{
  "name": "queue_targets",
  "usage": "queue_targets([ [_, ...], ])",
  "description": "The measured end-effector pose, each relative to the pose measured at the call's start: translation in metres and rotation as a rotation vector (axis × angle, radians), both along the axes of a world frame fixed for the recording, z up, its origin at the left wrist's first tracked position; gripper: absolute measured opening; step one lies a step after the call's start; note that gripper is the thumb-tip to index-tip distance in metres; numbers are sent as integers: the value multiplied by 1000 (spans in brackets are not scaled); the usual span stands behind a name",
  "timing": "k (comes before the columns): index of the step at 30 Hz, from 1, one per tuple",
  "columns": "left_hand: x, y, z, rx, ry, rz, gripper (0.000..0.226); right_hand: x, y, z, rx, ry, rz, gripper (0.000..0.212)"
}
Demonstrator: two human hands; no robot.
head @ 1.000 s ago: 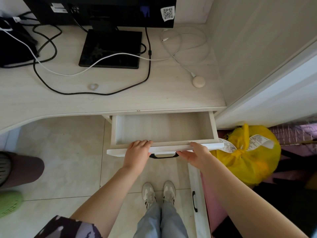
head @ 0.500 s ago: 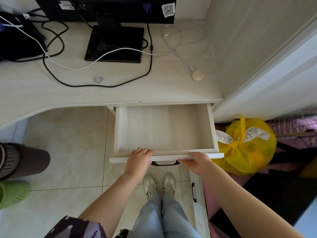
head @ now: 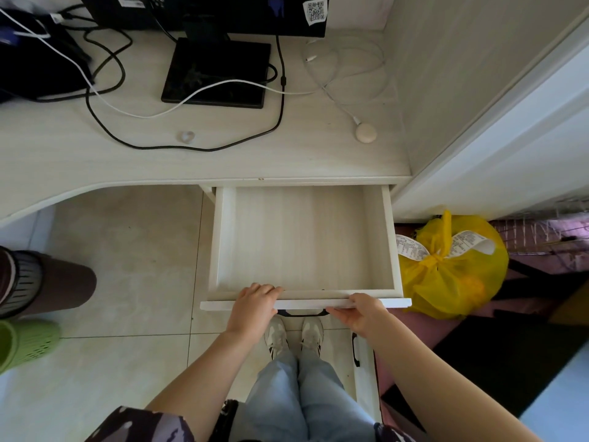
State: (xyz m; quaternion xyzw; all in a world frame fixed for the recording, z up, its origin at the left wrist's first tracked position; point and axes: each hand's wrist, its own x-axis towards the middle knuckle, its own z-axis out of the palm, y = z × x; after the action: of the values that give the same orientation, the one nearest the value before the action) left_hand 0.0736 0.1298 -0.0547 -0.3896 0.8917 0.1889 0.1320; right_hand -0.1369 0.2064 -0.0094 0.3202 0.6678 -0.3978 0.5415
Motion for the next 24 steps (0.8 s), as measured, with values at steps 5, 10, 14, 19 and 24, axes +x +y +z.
queue_targets([
  [5, 1, 9, 2, 80, -10, 21, 51, 4, 9, -1, 1, -18, -16, 16],
  [10, 2, 14, 4, 93, -23, 40, 51, 7, 15, 4, -20, -40, -16, 17],
  [14, 2, 13, 5, 92, -29, 60, 50, 6, 18, 6, -22, -72, 8, 17],
  [19, 2, 17, 17, 189, 81, 183, 44, -2, 15, 23, 11, -139, 193, 37],
  [24, 8, 10, 43, 273, 218, 451, 38, 12, -18, 48, -52, -12, 578, 36],
])
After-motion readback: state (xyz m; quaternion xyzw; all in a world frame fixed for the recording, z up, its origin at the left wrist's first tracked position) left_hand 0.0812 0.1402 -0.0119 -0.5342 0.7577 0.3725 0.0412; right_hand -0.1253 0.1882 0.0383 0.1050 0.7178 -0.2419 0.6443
